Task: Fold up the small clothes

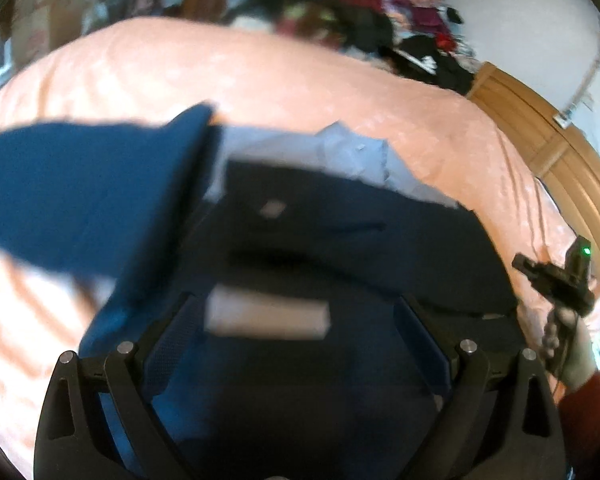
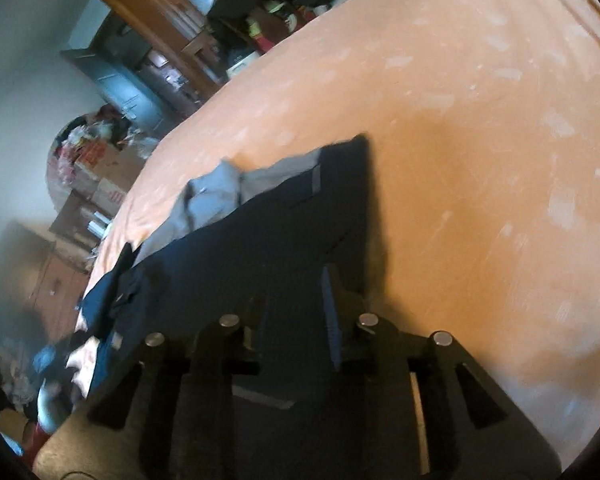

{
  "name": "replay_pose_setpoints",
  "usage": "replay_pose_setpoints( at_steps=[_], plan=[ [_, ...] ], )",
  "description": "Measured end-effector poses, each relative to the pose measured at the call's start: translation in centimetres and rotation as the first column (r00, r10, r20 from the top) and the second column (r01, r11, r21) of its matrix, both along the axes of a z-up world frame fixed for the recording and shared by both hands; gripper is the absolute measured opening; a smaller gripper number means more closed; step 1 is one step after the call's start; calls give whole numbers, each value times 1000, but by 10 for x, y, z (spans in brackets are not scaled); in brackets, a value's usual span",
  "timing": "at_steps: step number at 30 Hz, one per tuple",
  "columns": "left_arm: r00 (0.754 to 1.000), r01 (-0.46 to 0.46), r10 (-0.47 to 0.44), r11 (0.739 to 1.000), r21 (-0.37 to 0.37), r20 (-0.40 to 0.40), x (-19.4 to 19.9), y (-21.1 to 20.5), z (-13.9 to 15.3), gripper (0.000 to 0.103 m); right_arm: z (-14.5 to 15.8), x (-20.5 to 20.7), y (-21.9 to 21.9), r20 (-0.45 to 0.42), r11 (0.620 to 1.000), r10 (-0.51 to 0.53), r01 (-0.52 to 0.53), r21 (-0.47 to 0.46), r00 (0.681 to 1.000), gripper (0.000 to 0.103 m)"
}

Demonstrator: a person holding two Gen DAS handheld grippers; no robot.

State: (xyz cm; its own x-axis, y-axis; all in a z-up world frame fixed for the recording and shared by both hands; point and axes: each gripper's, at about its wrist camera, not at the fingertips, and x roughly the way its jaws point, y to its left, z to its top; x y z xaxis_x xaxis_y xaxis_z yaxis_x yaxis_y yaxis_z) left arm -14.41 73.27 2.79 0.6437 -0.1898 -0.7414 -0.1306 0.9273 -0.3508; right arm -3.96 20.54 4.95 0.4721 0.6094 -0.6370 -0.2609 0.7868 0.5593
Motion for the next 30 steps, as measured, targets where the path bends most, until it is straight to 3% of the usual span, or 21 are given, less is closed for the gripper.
replay_pose_setpoints(
  at_steps=[3,5,6,8,10,12,13,15,16,19,21,22,24,27,30],
  plan=[
    [1000,0,1,1000,21,-26,40,-5,-18,98,-7,-22,23,-14,997,72,-72,-12,997,31],
    [988,-1,12,997,74,-151,61,-6,-51,95,-18,-34,32,-43,992,121,-122,-27,992,36],
    [989,2,12,996,94,-148,60,-9,-54,95,-26,-40,39,-62,989,134,-137,-52,989,36],
    [991,36,-22,994,104,-133,50,-14,-39,92,-26,-51,43,-48,988,133,-136,-77,990,37],
    [996,45,-44,999,12,-78,28,-2,-19,78,-16,-63,48,-10,989,128,-128,-69,992,44],
    [1000,11,-10,999,-43,10,-8,29,7,77,-8,-76,59,30,987,140,-137,-85,990,61],
    [999,-28,30,998,-56,42,-25,48,17,77,-6,-81,66,39,984,157,-152,-94,987,63],
    [981,-164,174,980,-112,89,-64,112,28,80,-4,-90,85,41,973,210,-205,-110,977,66],
    [956,-266,278,956,-123,95,-84,151,28,84,-5,-94,91,35,968,231,-226,-109,972,67],
    [862,-493,505,852,-175,30,-124,243,6,87,-18,-97,107,9,960,250,-246,-134,968,72],
    [803,-587,593,776,-229,-51,-142,295,-20,87,-23,-99,109,21,960,240,-234,-157,970,73],
    [793,-601,606,757,-257,-69,-145,310,-30,86,-24,-99,109,20,961,236,-230,-156,972,73],
    [802,-582,594,758,-295,-57,-139,329,-36,86,-25,-98,108,21,962,235,-229,-146,972,73],
    [810,-578,584,781,-235,-49,-115,340,-34,95,-26,-99,109,26,963,231,-225,-146,973,73],
    [791,-608,611,778,-157,-38,-94,350,-35,99,-28,-102,114,35,960,231,-222,-170,972,74]
  ],
)
